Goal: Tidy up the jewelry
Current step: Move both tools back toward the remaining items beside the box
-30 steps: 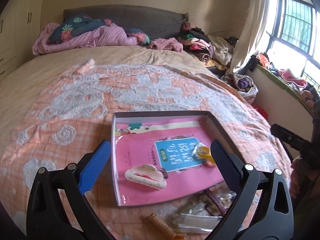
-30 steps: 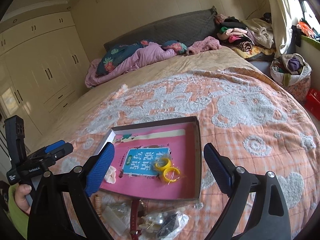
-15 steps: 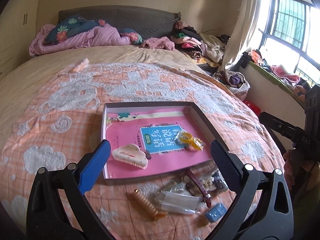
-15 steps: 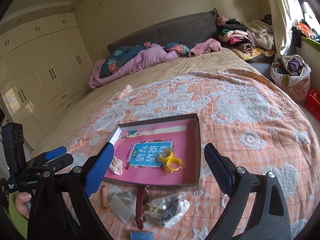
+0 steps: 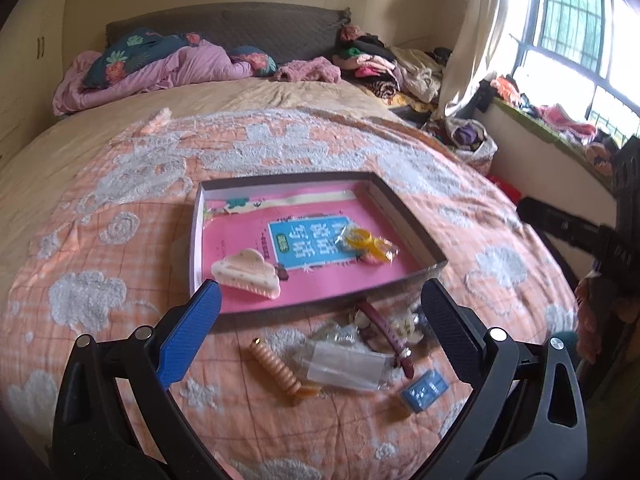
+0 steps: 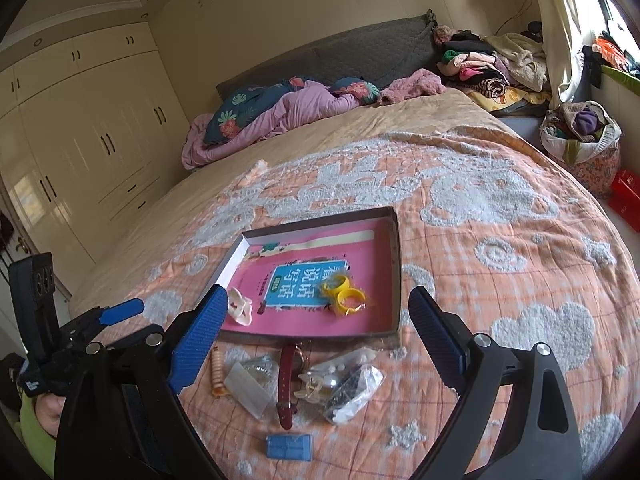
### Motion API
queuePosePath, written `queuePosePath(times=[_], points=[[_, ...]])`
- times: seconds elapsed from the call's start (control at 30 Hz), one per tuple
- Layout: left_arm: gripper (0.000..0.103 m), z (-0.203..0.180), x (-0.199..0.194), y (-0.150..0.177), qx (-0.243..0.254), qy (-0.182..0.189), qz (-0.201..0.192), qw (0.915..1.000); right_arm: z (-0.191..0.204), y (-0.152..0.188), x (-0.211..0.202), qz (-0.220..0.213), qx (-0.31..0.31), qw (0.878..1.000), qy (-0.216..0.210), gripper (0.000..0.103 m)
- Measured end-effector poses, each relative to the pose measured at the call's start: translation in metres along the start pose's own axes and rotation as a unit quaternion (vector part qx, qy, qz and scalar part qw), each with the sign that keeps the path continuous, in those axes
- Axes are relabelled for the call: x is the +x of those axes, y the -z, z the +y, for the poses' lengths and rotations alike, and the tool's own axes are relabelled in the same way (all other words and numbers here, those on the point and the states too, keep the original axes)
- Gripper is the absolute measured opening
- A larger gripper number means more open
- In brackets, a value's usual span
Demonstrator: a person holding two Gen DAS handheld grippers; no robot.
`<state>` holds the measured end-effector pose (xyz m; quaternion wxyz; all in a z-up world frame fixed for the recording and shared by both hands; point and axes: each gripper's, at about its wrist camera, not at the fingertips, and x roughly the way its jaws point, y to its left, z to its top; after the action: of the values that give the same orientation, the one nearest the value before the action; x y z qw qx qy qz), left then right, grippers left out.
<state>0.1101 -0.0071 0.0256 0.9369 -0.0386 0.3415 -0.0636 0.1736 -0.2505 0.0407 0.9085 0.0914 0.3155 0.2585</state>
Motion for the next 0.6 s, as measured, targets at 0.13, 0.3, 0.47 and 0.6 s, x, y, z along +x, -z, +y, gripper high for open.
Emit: queuePosePath(times=[0.13, 0.3, 0.47, 0.6], points=[[0.093, -0.007, 0.001, 0.009, 0.015, -0.002, 0.008, 0.9999, 0.001, 0.008, -0.002, 0.009, -0.003, 1.000, 0.003, 0.091], [0.093, -0.012, 0.004, 0.017, 0.028, -0.006, 0.019, 0.9994, 0.001, 0.020, -0.005, 0.021, -0.003, 1.000, 0.008, 0.091], [0.093, -0.017, 0.006, 0.026, 0.039, -0.006, 0.030, 0.9988, 0.001, 0.029, -0.003, 0.035, -0.005, 0.999, 0.012, 0.091], [0.093, -0.019, 0.007, 0.031, 0.047, -0.009, 0.036, 0.9982, 0.000, 0.037, -0.001, 0.045, -0.005, 0.999, 0.015, 0.091]])
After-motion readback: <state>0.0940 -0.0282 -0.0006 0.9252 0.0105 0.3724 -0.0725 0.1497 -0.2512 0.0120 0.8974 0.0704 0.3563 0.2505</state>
